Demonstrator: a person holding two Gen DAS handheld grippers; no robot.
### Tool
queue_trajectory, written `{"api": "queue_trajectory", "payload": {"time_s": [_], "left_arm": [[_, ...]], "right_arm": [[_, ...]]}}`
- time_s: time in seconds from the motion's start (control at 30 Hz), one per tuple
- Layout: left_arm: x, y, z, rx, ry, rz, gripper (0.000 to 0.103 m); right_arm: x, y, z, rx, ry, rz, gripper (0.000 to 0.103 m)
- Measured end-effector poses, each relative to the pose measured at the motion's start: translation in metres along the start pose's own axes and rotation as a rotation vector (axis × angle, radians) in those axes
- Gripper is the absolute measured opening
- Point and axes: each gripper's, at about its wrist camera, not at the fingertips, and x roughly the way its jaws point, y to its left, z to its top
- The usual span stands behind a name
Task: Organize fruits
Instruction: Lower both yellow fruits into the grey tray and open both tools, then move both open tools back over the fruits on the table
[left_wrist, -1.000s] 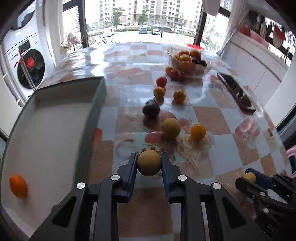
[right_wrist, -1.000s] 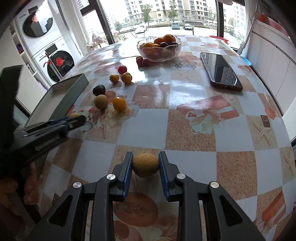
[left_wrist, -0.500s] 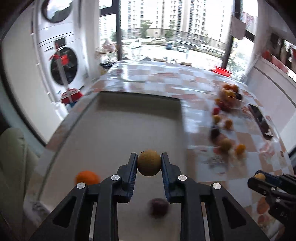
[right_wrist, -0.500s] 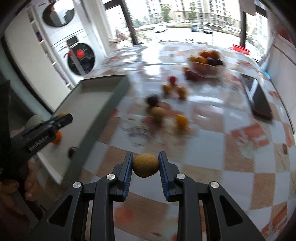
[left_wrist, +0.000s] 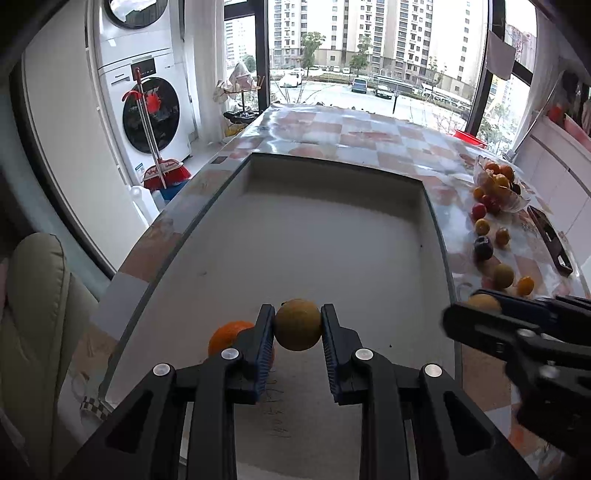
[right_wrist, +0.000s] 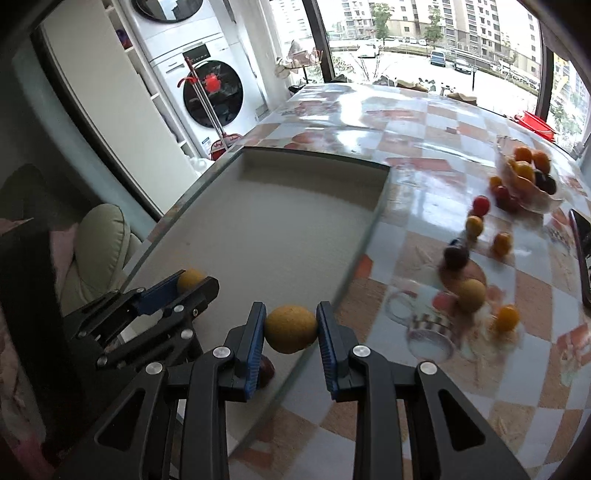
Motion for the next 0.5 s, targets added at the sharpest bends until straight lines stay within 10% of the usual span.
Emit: {"api": "queue_trajectory", "payload": {"time_s": [0.07,0.13,0.27,0.5], "left_arm": [[0.0,0.0,0.0,0.007,-0.001,0.004,0.027],[0.001,-0.002,-0.001,0.023,-0.004,0.01,0.032],[-0.011,-0.003,-0.003,0.027,-0.07,0.076,0.103],[-0.038,-0.034,-0.004,0.09,-0.096,0.008,0.103]], "right_arm": [[0.006,0.001,0.004,0.005,0.019,0.013,0.034],[0.008,0.001,0.005,0.017,0.03,0.023,0.061],[-0.004,-0.011,0.003,0.042,0.007,-0.023,0.086],[-0.045,-0.071,-0.027,0.117,-0.061,-0.153,0.094]]}}
